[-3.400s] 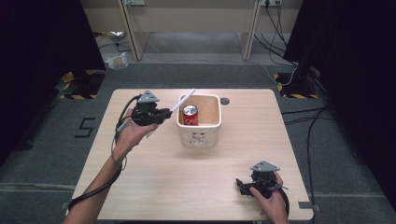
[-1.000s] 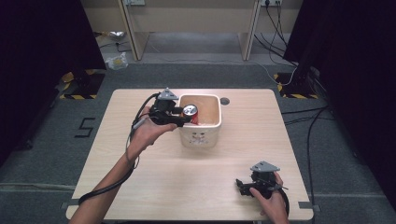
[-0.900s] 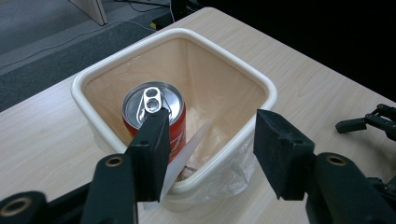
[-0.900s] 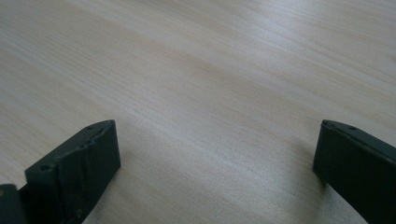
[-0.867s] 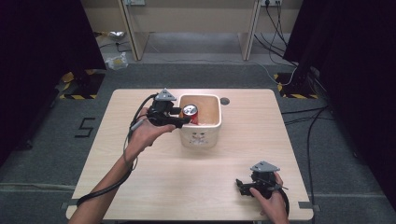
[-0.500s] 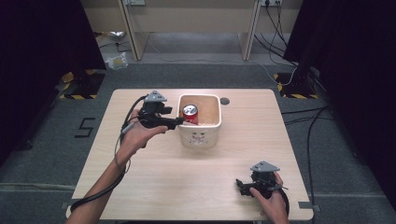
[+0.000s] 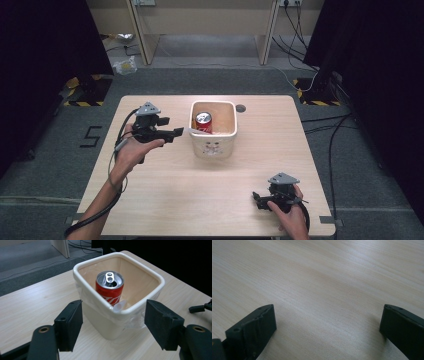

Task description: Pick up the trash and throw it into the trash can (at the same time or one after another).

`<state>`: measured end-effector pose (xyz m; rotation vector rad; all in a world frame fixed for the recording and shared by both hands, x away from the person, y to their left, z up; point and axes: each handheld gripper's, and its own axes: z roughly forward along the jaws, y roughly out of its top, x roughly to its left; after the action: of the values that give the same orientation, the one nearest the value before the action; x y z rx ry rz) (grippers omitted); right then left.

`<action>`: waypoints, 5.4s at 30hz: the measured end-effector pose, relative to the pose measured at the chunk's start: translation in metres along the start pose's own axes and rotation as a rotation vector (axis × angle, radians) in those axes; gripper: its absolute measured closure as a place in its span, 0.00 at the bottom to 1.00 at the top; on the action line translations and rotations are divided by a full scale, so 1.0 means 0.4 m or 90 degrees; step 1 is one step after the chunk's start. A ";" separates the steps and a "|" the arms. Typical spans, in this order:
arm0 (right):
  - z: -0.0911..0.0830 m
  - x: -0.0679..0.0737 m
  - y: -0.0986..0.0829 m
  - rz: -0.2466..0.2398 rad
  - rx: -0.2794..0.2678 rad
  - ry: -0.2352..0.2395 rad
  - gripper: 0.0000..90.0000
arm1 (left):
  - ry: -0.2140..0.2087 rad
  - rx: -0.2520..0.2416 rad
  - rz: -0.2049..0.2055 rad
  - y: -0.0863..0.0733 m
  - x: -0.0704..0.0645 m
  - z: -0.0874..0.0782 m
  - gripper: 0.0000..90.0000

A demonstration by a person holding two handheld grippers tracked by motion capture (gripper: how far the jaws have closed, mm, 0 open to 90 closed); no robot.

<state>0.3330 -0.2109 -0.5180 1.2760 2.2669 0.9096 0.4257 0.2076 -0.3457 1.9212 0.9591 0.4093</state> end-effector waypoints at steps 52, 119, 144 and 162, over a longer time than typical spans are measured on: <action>0.000 0.000 0.000 0.001 0.002 0.000 0.01 | 0.099 -0.023 -0.062 -0.276 0.130 0.023 0.18; 0.000 0.000 0.000 0.001 0.002 0.000 0.01 | 0.102 0.098 -0.004 -0.474 0.057 0.066 0.18; 0.000 0.000 0.000 0.000 0.002 0.000 0.01 | 0.119 0.101 0.025 -0.497 -0.003 0.040 0.19; 0.000 0.001 0.000 0.000 0.000 -0.002 0.01 | 0.096 0.108 -0.007 -0.496 0.012 0.042 0.19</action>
<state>0.3327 -0.2107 -0.5180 1.2768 2.2651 0.9076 0.3488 0.2555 -0.5232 2.0585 1.1333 0.4860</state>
